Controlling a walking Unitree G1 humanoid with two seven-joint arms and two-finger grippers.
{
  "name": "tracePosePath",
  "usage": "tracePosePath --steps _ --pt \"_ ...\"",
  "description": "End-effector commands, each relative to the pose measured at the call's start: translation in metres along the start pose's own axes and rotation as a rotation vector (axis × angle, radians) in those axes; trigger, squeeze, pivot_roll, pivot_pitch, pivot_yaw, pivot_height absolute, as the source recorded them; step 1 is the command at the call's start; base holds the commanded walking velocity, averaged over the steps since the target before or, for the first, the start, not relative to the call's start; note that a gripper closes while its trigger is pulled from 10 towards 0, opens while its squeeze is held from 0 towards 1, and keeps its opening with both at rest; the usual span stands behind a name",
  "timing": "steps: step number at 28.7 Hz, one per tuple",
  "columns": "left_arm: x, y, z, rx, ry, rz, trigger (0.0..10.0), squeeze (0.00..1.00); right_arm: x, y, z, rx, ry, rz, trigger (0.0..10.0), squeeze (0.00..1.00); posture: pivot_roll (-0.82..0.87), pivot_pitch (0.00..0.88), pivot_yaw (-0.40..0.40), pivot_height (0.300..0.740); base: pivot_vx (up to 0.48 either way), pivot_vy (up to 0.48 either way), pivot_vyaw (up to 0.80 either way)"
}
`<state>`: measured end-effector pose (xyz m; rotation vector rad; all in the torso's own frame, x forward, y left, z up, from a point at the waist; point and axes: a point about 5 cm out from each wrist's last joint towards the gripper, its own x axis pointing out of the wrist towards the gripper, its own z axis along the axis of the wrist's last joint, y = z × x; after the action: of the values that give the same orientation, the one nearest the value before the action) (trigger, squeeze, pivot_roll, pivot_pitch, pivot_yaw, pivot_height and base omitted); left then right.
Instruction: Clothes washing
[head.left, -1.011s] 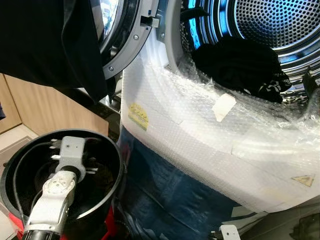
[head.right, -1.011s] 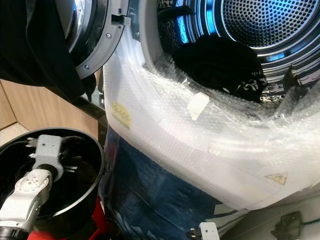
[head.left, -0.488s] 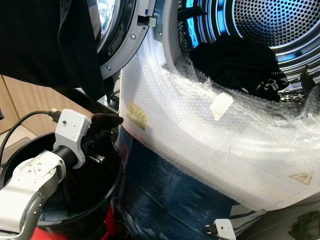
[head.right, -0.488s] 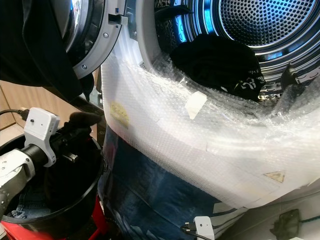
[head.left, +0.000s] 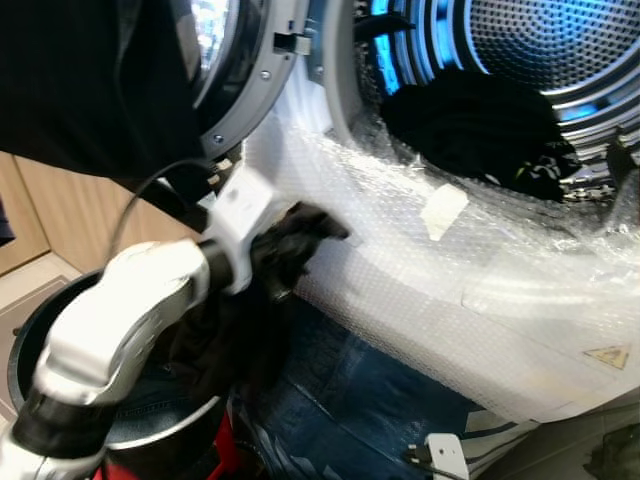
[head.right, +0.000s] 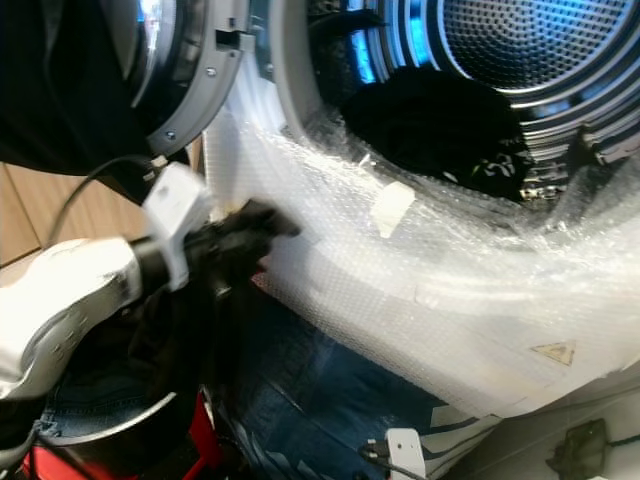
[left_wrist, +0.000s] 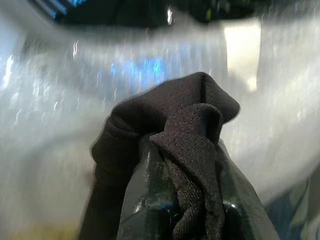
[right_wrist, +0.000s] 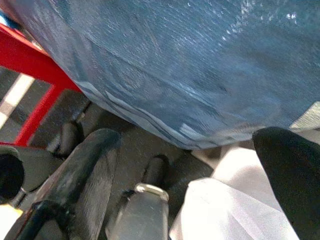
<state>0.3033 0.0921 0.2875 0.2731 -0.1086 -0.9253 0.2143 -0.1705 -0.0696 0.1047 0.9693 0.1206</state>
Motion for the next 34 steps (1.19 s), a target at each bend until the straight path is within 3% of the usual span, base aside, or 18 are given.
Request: tracePosePath --steps 1,3,8,13,18,24,29,31,34 --pt "0.017 -0.010 0.022 0.047 -0.080 -0.103 0.0 0.00 0.000 -0.003 0.005 0.013 -0.016 -0.010 10.0 0.00 0.22 0.025 -0.182 0.740 0.000 0.000 0.00" --pt "0.034 -0.013 0.032 0.040 -0.124 -0.152 0.0 0.00 0.000 -0.002 0.006 0.014 -0.017 -0.011 10.0 0.00 0.22 0.015 -0.173 0.740 0.000 0.000 0.00" --pt "0.054 -0.020 0.043 0.036 -0.151 -0.200 0.0 0.00 0.000 -0.001 0.007 0.020 -0.023 -0.010 10.0 0.00 0.21 0.015 -0.165 0.740 0.000 0.000 0.00" --pt "0.080 -0.039 0.060 0.019 -0.191 -0.297 0.0 0.00 0.001 0.002 0.006 0.028 -0.024 -0.005 10.0 0.00 0.21 0.019 -0.154 0.740 0.000 0.000 0.00" --pt "0.090 -0.051 0.059 0.030 -0.173 -0.355 0.0 0.00 0.001 0.001 0.004 0.034 -0.018 -0.011 10.0 0.00 0.22 0.022 -0.150 0.740 0.000 0.000 0.00" --pt "0.108 -0.056 0.071 0.009 -0.189 -0.391 0.0 0.00 0.001 0.001 0.002 0.016 -0.007 -0.011 10.0 0.00 0.22 0.023 -0.139 0.740 0.000 0.000 0.00" --pt "0.107 -0.066 0.060 -0.040 -0.178 -0.442 0.0 0.00 0.002 0.004 0.005 0.033 -0.025 -0.004 10.0 0.00 0.21 0.028 -0.134 0.740 0.000 0.000 0.00" --pt "0.096 -0.077 0.034 -0.111 -0.122 -0.478 0.0 0.00 0.002 0.006 0.005 0.023 -0.027 0.005 10.0 0.00 0.22 0.033 -0.128 0.740 0.000 0.000 0.00" --pt "0.087 -0.081 0.013 -0.154 -0.074 -0.477 0.0 0.00 0.001 0.005 0.005 0.015 -0.029 0.010 10.0 0.00 0.23 0.049 -0.126 0.740 0.000 0.000 0.00"
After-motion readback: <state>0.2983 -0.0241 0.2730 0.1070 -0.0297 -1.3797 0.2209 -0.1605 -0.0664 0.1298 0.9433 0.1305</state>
